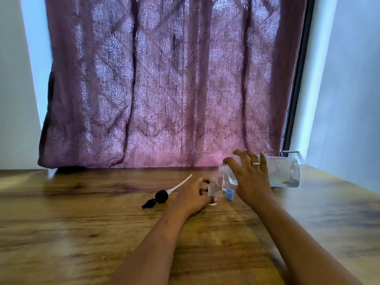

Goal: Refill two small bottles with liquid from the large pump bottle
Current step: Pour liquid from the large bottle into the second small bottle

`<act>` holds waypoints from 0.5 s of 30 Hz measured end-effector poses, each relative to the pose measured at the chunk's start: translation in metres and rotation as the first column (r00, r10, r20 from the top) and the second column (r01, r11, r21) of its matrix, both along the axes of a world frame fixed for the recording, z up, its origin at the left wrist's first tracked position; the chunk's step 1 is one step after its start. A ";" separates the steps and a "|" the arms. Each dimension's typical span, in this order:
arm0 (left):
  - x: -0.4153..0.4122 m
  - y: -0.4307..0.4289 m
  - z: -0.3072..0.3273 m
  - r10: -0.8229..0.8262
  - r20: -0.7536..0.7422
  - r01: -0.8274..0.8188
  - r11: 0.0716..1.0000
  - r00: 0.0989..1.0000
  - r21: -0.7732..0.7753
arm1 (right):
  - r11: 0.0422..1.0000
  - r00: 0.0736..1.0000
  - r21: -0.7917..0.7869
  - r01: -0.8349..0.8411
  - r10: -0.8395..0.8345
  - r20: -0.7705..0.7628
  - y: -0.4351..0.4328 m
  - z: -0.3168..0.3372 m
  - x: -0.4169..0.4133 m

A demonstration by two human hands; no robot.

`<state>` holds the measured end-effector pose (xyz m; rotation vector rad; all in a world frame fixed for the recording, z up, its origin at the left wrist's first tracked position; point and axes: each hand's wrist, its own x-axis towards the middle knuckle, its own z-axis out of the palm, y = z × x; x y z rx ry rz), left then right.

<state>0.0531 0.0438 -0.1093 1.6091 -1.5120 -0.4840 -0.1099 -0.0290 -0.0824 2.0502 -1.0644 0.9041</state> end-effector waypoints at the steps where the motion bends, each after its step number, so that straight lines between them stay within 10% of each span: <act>1: 0.000 0.000 0.000 0.005 -0.006 -0.005 1.000 1.000 -0.005 | 1.000 1.000 -0.004 -0.001 0.001 0.001 0.000 0.000 0.000; 15: 0.003 -0.002 -0.002 0.016 -0.026 -0.015 0.999 1.000 0.045 | 0.998 0.989 0.019 -0.063 0.060 0.138 0.006 0.012 -0.004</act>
